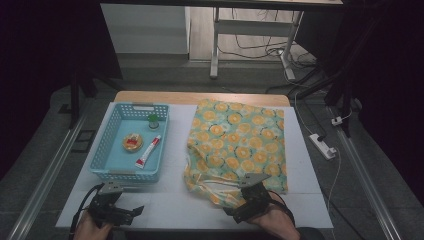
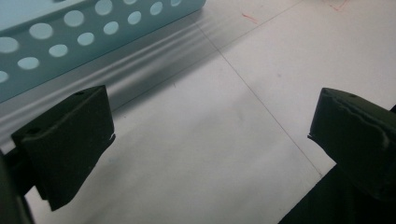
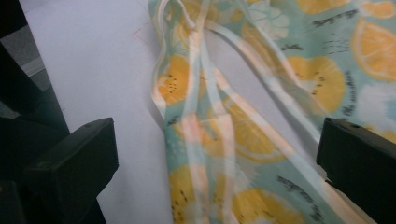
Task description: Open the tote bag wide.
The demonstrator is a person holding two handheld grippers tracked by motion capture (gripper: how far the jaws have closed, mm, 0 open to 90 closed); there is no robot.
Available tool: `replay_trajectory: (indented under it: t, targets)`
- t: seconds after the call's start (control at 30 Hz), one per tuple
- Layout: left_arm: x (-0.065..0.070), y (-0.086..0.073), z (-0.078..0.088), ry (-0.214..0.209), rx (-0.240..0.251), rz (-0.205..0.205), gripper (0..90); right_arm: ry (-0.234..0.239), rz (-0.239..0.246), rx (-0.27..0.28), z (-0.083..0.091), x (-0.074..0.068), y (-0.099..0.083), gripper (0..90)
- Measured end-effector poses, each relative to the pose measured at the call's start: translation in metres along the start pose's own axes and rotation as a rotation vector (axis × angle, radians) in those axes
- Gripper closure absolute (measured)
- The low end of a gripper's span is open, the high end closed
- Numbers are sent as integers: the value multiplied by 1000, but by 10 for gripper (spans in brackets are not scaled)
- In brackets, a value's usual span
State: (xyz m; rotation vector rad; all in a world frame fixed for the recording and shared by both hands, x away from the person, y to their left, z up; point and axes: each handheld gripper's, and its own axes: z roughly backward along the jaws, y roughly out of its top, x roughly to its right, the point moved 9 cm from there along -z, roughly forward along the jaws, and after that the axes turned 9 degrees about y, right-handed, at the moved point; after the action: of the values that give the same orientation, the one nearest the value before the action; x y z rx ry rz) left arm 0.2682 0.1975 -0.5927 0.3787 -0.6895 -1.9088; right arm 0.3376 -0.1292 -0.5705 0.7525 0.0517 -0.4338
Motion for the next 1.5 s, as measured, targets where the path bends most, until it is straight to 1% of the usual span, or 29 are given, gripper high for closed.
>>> replay_trajectory:
  t: [0.07,0.13,0.17,0.2,0.23,0.27,0.3,0.33,0.37,0.4,0.43,0.47,0.5,0.53,0.57,0.67,0.7,0.73,0.83,0.97,1.03,1.07,1.2,1.27,1.37,1.4,1.5]
  targets:
    - [0,0,0,0,-1,2,1,8,6,-14,-4,-1,-1,36]
    - [0,0,0,0,-2,2,1,16,14,-29,-6,-1,-2,91]
    - [0,0,0,0,-2,2,1,16,14,-29,-6,-1,-2,91]
    - [0,0,0,0,-2,1,1,26,16,-36,-7,-2,-3,128]
    - [0,0,0,0,-2,1,1,40,23,-41,-8,-3,-3,202]
    - [0,0,0,0,-3,1,1,40,23,-41,-8,-3,-3,202]
    - [0,0,0,1,-3,1,2,51,37,-49,-8,-4,-3,289]
    - [0,0,-1,1,-3,0,2,56,42,-51,-7,-4,-3,328]
    - [0,0,-1,2,-4,0,2,56,42,-51,-7,-4,-3,328]
    - [0,0,-1,2,-4,-1,3,57,47,-52,-7,-4,-3,372]
    - [0,0,-1,3,-5,-2,3,63,51,-59,-6,-4,-3,470]
    - [0,0,-1,4,-5,-2,3,63,51,-59,-6,-4,-3,470]
    - [0,0,-1,4,-6,-1,3,68,51,-71,-5,-3,-4,557]
    - [0,0,-1,4,-7,-2,4,68,54,-79,-5,-3,-5,613]
    - [0,0,-1,3,-7,-2,4,68,54,-79,-5,-3,-5,613]
    - [0,0,-1,3,-8,-5,6,80,58,-81,-4,-3,-4,752]
    - [0,0,-1,2,-9,-6,6,78,62,-80,-2,-3,-3,816]
    - [0,0,-1,2,-10,-5,6,78,62,-80,-2,-3,-3,816]
    - [0,0,-1,1,-10,-6,7,89,59,-62,2,-3,0,861]
    - [1,0,-1,-2,-10,-8,8,91,51,-61,5,-1,3,868]
    - [1,0,-1,-3,-10,-9,10,85,40,-43,10,4,8,871]
    - [1,0,-1,-3,-10,-9,10,85,40,-43,10,4,8,871]
    - [1,1,-2,-5,-10,-8,10,79,31,-5,19,11,18,871]
    - [1,1,-2,-5,-11,-9,12,84,28,2,22,16,23,871]
    - [1,1,-2,-7,-12,-12,12,85,28,3,23,21,26,871]
    - [1,1,-2,-7,-12,-13,13,89,21,5,25,25,30,872]
    - [1,1,-3,-9,-12,-12,14,81,20,11,26,30,33,873]
